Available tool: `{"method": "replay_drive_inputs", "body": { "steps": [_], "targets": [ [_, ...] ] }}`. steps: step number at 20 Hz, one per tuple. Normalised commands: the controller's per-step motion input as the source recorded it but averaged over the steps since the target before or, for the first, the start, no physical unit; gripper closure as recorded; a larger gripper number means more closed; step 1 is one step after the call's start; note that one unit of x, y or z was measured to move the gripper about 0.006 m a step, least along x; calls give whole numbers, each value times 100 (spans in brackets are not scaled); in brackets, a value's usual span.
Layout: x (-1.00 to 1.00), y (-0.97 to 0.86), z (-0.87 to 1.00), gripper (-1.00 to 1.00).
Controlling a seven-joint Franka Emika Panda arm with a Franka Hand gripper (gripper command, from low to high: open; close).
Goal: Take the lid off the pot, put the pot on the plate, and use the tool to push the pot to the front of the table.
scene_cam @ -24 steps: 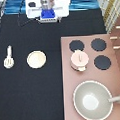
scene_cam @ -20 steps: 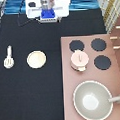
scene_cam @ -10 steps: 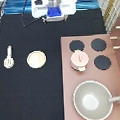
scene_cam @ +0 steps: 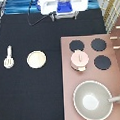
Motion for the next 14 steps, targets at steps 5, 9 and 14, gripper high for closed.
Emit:
{"method": "replay_drive_inputs", "body": {
  "steps": [5, 9, 14],
  "targets": [
    [100, 42, 42, -100],
    [100, 26, 32, -100],
    [100, 13, 12, -100]
  ]
}}
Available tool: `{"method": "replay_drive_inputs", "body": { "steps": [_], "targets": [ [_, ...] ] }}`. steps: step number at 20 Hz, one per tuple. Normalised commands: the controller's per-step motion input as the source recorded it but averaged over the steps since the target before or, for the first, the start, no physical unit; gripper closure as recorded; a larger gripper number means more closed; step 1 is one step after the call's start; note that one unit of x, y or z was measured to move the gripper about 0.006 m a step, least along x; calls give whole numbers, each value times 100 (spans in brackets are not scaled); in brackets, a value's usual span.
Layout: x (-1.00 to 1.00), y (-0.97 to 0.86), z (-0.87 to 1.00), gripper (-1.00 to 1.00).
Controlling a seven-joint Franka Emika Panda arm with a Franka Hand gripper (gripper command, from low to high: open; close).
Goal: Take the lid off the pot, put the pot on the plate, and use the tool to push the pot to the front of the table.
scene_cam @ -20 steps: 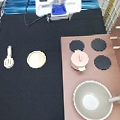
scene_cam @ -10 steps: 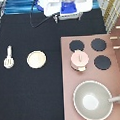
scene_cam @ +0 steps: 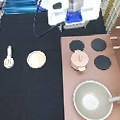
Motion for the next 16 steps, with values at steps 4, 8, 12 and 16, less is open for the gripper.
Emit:
{"method": "replay_drive_inputs", "body": {
  "steps": [4, 8, 12, 16],
  "targets": [
    [98, 19, -15, -100],
    [85, 28, -35, -100],
    [68, 35, -42, -100],
    [36, 26, -38, -100]
  ]
}}
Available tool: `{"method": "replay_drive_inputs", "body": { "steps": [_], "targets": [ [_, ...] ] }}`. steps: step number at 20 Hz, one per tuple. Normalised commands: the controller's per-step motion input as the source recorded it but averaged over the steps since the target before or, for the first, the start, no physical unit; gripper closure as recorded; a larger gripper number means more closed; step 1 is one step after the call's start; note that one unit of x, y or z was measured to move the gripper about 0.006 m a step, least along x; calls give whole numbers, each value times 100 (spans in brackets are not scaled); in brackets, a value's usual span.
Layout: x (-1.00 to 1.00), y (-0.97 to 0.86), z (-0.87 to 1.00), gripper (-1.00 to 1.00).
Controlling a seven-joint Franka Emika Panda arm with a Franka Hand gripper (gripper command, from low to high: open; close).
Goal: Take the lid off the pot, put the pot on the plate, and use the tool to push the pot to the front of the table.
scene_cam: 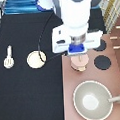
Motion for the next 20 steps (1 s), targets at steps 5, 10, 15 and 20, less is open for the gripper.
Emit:
{"method": "replay_drive_inputs", "body": {
  "steps": [5, 10, 15, 20],
  "targets": [
    [-6, 12, -29, -100],
    [-31, 16, -36, -100],
    [-30, 34, -41, -100],
    [-38, 41, -39, -100]
  ]
}}
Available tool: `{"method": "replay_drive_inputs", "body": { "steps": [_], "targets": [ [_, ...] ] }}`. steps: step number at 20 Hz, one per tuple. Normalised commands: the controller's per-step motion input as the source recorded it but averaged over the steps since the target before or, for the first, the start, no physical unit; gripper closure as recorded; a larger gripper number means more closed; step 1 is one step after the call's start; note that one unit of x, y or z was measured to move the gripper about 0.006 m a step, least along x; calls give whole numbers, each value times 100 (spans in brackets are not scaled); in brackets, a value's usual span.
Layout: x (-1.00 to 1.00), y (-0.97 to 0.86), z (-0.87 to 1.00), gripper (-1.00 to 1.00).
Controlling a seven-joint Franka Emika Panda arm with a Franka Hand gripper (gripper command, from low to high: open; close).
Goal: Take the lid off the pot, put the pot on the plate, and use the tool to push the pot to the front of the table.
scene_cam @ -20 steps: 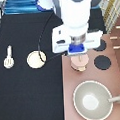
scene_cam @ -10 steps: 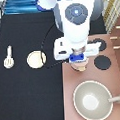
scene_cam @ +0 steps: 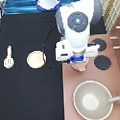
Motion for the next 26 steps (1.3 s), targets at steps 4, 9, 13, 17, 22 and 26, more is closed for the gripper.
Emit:
{"method": "replay_drive_inputs", "body": {
  "steps": [4, 9, 13, 17, 22, 26],
  "targets": [
    [-38, 40, -32, -100],
    [-47, 23, -19, -100],
    [-52, 9, -15, -100],
    [-52, 0, -9, 100],
    [-39, 0, -2, 100],
    [-32, 0, 0, 100]
  ]
}}
